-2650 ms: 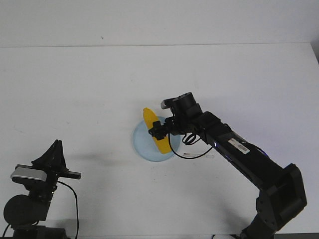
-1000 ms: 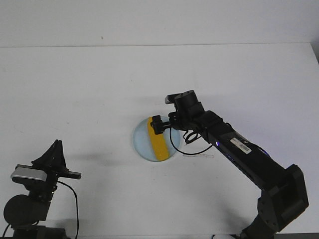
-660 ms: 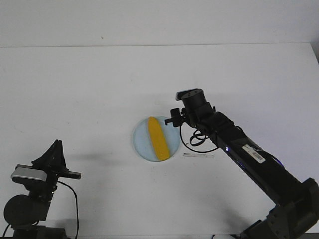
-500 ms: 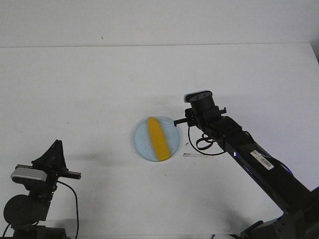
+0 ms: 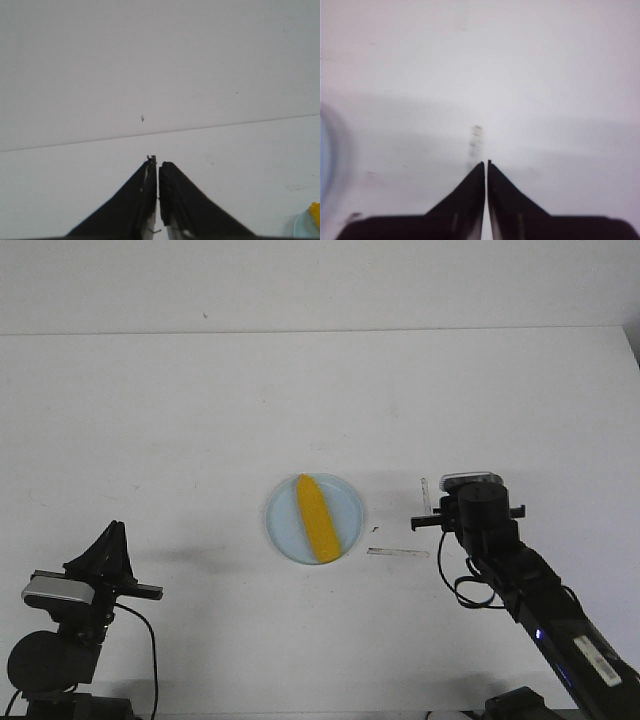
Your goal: Place corn on plate with both arms
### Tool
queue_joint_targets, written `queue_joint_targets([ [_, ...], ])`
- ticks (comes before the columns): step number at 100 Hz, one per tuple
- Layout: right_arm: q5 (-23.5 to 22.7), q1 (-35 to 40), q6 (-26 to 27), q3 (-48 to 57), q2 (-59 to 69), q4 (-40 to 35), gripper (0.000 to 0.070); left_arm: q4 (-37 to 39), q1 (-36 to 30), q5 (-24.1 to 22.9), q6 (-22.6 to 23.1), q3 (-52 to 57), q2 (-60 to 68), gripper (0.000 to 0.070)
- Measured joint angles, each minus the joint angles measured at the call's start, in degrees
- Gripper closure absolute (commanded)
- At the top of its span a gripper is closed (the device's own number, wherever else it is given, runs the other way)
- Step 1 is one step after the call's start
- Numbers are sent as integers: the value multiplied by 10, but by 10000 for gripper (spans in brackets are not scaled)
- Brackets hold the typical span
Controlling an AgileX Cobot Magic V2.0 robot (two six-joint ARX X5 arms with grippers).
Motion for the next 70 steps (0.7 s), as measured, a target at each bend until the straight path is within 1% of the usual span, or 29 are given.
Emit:
queue_joint_targets([
  [13,0,-46,-1,-40,-73,10,694,0,0,0,0,0,0,699],
  [32,0,-134,-2,-107,-164,54,693,0,0,0,0,0,0,699],
  [38,-9,-160,-2,-129,-190,70,692,0,0,0,0,0,0,699],
  [47,-49,-188,-2,-154,-233,96,692,0,0,0,0,0,0,699],
  [55,-99,-202,-4,-170,-275,116,692,0,0,0,0,0,0,699],
  [70,-151,-209,-25,-193,-341,124,692,0,0,0,0,0,0,699],
])
